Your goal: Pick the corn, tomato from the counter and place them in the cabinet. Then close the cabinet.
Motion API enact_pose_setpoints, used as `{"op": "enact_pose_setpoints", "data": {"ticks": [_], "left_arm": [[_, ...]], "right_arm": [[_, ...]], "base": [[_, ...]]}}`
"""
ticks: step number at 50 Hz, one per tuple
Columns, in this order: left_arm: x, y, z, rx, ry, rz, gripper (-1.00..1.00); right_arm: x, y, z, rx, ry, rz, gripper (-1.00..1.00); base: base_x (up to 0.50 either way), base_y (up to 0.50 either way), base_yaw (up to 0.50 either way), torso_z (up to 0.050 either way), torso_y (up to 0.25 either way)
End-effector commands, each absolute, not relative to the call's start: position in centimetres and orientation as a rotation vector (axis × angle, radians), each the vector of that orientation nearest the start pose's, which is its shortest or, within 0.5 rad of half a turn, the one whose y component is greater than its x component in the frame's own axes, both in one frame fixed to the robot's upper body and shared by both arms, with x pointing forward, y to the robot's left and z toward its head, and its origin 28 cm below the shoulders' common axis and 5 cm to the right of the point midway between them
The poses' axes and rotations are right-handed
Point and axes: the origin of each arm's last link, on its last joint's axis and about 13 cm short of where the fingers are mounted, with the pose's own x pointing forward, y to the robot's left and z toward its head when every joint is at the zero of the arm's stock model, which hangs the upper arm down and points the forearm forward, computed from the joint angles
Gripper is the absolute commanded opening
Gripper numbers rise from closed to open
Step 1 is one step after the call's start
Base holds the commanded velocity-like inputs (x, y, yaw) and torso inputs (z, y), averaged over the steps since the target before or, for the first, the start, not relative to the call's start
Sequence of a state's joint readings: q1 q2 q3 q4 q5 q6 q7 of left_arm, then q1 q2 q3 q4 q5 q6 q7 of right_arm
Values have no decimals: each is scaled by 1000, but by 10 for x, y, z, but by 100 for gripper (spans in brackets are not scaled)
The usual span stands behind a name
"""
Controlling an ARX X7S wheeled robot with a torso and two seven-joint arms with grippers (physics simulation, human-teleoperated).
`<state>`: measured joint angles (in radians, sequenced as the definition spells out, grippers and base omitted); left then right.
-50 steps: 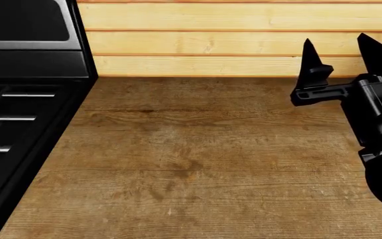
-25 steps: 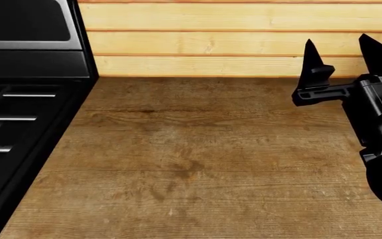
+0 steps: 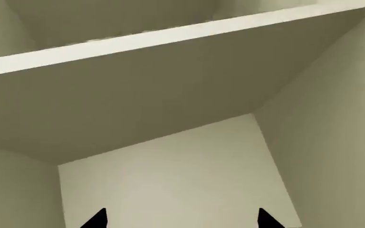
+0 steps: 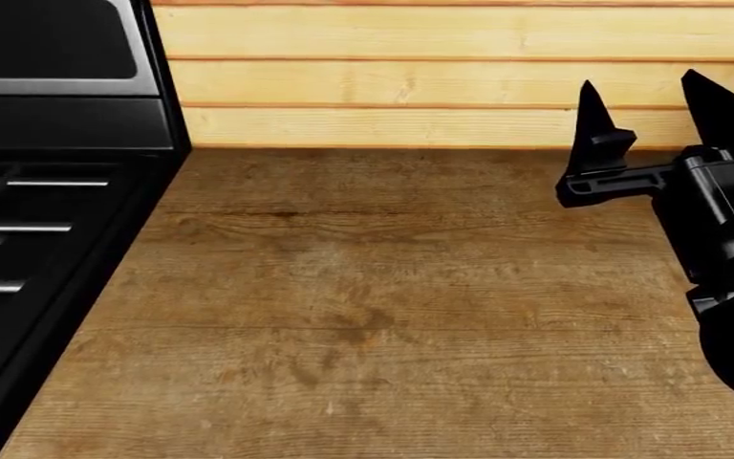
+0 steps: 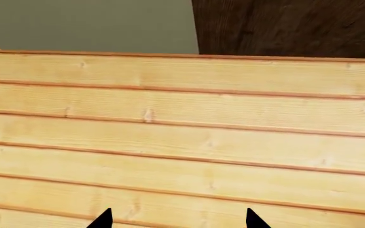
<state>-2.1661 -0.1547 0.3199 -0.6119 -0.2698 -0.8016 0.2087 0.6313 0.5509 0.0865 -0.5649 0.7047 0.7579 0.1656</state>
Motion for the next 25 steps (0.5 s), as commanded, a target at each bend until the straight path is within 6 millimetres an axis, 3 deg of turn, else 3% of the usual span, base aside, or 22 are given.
{"op": "enact_pose_setpoints", "data": {"ticks": [1,12,19,25], "left_arm": [[237,225,568,181,-887,-259,100],[208,227,550,194,-1026,-289,100],[187,219,526,239,-1121,-349,100],[176,217,502,277,-1093,-390,100]], "right_arm": [[246,-171,235,-49,-293,141,100],[246,-169,238,-45,-300,144,100],[245,-171,235,-42,-296,138,100],[244,-172,236,-43,-297,134,100]], "base": [[0,0,0,0,-11],[0,0,0,0,-6],[0,0,0,0,-4],[0,0,0,0,-3]]}}
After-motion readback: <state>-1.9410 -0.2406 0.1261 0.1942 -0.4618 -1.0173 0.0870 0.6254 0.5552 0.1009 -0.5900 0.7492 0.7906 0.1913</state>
